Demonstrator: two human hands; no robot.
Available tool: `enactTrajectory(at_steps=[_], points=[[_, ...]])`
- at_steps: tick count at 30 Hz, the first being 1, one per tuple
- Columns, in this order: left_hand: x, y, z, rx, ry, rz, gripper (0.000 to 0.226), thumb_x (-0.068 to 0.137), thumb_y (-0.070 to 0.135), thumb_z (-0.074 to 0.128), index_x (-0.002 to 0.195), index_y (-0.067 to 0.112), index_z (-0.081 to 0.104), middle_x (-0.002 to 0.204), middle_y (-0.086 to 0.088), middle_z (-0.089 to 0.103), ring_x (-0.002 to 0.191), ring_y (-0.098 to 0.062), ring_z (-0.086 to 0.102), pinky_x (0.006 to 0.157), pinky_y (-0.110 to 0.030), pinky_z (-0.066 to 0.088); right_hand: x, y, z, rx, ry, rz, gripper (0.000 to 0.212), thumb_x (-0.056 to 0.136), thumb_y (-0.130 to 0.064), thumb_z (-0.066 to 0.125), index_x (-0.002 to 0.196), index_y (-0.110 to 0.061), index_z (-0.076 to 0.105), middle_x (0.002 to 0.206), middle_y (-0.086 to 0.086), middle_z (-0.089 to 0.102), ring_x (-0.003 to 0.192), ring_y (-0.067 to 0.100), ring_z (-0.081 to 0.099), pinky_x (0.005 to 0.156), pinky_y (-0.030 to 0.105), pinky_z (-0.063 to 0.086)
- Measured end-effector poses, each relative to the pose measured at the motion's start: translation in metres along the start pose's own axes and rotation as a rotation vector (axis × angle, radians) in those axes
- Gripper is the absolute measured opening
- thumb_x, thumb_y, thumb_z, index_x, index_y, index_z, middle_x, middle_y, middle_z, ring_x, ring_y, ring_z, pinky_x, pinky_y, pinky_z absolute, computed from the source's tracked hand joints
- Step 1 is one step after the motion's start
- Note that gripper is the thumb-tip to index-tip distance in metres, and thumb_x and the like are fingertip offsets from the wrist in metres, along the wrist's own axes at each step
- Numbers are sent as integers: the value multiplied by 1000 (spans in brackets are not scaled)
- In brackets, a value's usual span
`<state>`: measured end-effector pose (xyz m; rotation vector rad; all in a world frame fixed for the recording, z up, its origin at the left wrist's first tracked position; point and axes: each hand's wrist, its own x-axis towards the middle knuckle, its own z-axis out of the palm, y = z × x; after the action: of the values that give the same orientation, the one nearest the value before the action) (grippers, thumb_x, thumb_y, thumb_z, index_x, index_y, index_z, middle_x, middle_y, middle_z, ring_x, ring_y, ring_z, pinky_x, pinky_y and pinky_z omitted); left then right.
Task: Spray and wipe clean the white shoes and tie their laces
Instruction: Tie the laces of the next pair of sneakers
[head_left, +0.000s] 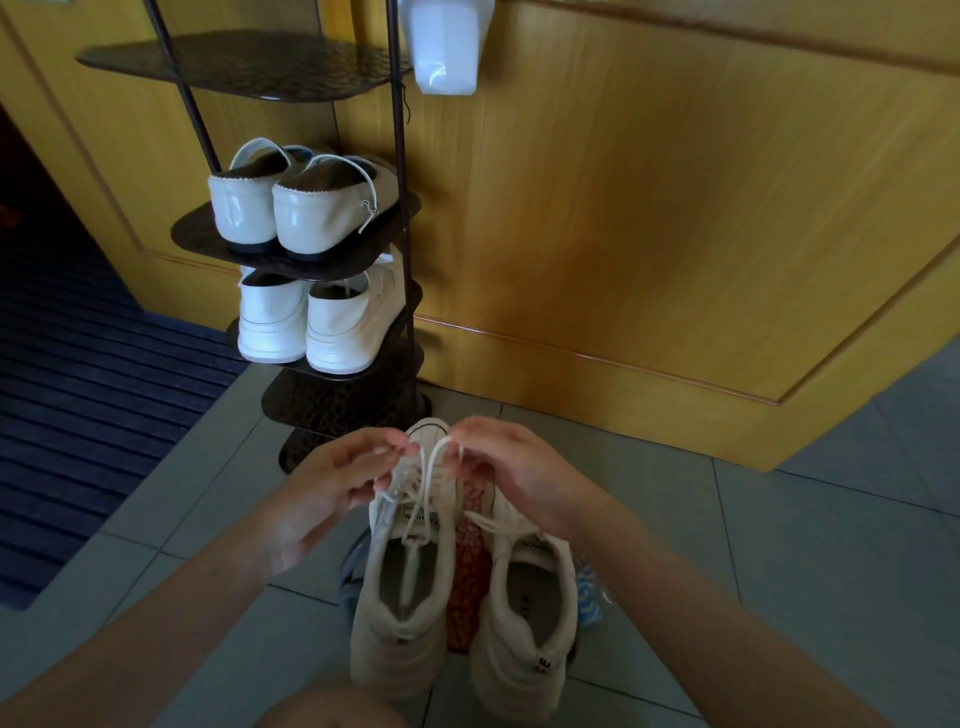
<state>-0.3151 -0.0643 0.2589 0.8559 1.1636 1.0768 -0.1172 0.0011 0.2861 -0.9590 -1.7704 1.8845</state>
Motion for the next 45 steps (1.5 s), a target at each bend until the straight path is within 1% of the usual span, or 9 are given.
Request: enactTrajectory(at_steps=[4, 7, 12, 16, 23, 28, 32, 38, 45], points=[[1, -7, -2, -186, 13, 46, 85, 35, 40, 93, 111, 17, 62, 100, 1, 71, 72, -7, 63, 65, -15, 51, 3, 4, -4, 216, 70, 104, 22, 98, -28, 43, 81, -15, 49, 64, -6, 45, 66, 12, 37, 68, 30, 28], [-2, -3, 1, -85, 40, 76, 63, 56, 22, 84, 115, 19, 62, 114, 0, 67, 91, -14, 68, 80, -23, 55, 6, 7, -3, 279, 142, 135, 23, 95, -28, 49, 75, -16, 51, 64, -5, 47, 64, 12, 39, 66, 29, 29], [-1, 2, 7, 67, 69, 92, 49, 68, 21, 70, 116, 26, 63, 83, -2, 70, 72, -9, 63, 74, -26, 51, 11, 8, -2, 493, 332, 166, 16, 92, -21, 53, 79, -13, 55, 53, -2, 43, 50, 11, 35, 55, 26, 30], [4, 6, 6, 61, 70, 88, 33, 86, 6, 60, 117, 15, 63, 115, -1, 67, 99, -15, 67, 78, -23, 56, 14, 3, -4, 400, 376, 213, 13, 93, -18, 55, 86, -9, 60, 60, 2, 54, 50, 12, 45, 47, 23, 34], [13, 12, 8, -95, 215, 77, 47, 84, -3, 58, 126, 18, 52, 124, -1, 60, 107, -17, 64, 82, -28, 57, 16, 6, -6, 625, 614, 226, 16, 95, -15, 49, 86, -5, 58, 69, 7, 60, 50, 14, 47, 50, 25, 37], [12, 4, 8, 188, 217, -16, 58, 86, 3, 61, 135, 26, 43, 131, 0, 53, 109, -16, 60, 93, -42, 50, 15, 10, -5, 285, 394, 389, 22, 90, -27, 58, 87, -5, 65, 83, 7, 65, 58, 14, 55, 50, 23, 40], [12, 4, 6, 204, 311, -105, 66, 86, 6, 62, 144, 10, 29, 111, -7, 60, 109, -24, 57, 96, -37, 46, 12, 11, -2, 97, 222, 342, 27, 86, -20, 66, 107, -3, 63, 87, 6, 62, 63, 12, 61, 55, 25, 44], [-3, 3, 8, 314, 297, -131, 45, 79, 17, 73, 120, 13, 54, 99, -3, 69, 88, -10, 61, 68, -16, 46, 14, 11, -4, 68, 332, 164, 24, 93, -17, 55, 99, 4, 67, 84, 5, 66, 62, 12, 62, 59, 24, 47], [6, 14, 16, 279, 178, -96, 39, 82, 7, 67, 118, 10, 54, 94, -9, 74, 82, -15, 71, 76, -22, 55, 30, -16, -2, -132, 248, -53, 28, 95, -24, 54, 97, -2, 70, 71, 7, 63, 57, 11, 57, 52, 19, 45]])
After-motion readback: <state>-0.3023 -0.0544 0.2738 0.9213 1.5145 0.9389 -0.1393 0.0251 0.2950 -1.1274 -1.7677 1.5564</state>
